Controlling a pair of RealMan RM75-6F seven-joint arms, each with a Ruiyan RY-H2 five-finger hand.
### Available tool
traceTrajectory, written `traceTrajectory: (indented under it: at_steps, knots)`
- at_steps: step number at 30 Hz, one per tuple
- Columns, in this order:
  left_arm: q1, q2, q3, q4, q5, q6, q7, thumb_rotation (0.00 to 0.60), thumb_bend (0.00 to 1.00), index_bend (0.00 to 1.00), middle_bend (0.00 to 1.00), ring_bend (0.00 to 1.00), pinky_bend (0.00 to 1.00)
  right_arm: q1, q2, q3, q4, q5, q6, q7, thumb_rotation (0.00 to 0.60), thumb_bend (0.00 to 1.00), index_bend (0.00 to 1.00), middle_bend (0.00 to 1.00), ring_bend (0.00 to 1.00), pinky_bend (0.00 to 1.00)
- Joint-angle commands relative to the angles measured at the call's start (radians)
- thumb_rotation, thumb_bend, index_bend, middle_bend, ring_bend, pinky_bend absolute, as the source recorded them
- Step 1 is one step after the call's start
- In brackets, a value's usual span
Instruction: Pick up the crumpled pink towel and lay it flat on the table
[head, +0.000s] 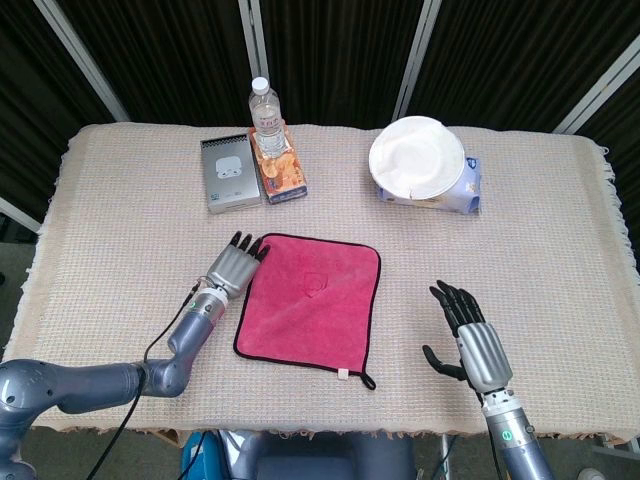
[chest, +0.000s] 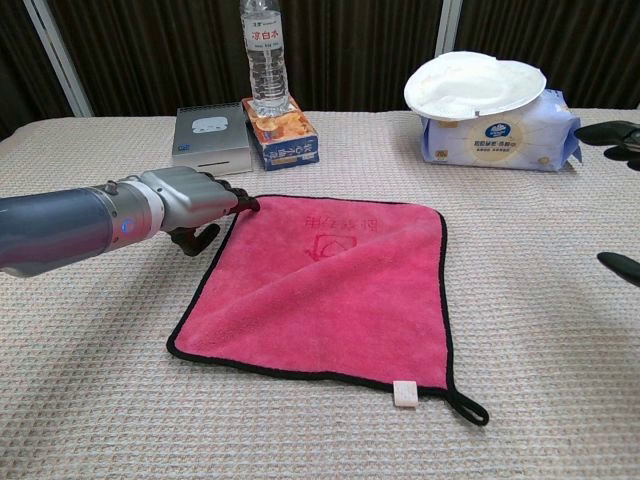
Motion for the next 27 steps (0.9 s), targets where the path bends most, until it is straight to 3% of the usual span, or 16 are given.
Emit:
traceTrajectory:
  at_steps: [1, 27]
  knots:
    - [0.0, 0.002, 0.004, 0.004, -0.001, -0.001, -0.002, 0.6, 0.81, 0.0, 0.0, 0.0, 0.0, 0.0, -0.001, 0.0, -0.001, 0.0, -0.001, 0.0, 0.6, 0.35, 0.0, 0.0, 0.0, 0.0]
    - [0.002, 0.016, 0.025, 0.016, 0.005, 0.002, -0.02, 0.6, 0.81, 0.0, 0.0, 0.0, 0.0, -0.004, -0.001, 0.003, -0.005, -0.004, -0.002, 0.004, 0.6, 0.35, 0.0, 0.0, 0.0, 0.0]
